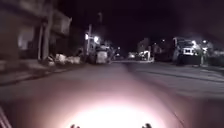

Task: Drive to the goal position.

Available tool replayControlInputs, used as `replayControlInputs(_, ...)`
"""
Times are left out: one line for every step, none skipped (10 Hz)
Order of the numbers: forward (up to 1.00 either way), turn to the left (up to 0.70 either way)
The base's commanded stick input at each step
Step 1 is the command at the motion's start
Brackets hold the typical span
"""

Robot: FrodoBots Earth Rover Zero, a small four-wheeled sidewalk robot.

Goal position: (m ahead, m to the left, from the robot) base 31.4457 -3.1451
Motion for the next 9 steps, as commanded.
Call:
replayControlInputs(0.85,0.00)
replayControlInputs(0.85,0.00)
replayControlInputs(0.85,-0.20)
replayControlInputs(0.85,-0.34)
replayControlInputs(0.85,-0.34)
replayControlInputs(0.85,-0.32)
replayControlInputs(0.85,-0.10)
replayControlInputs(0.85,0.00)
replayControlInputs(0.85,0.00)
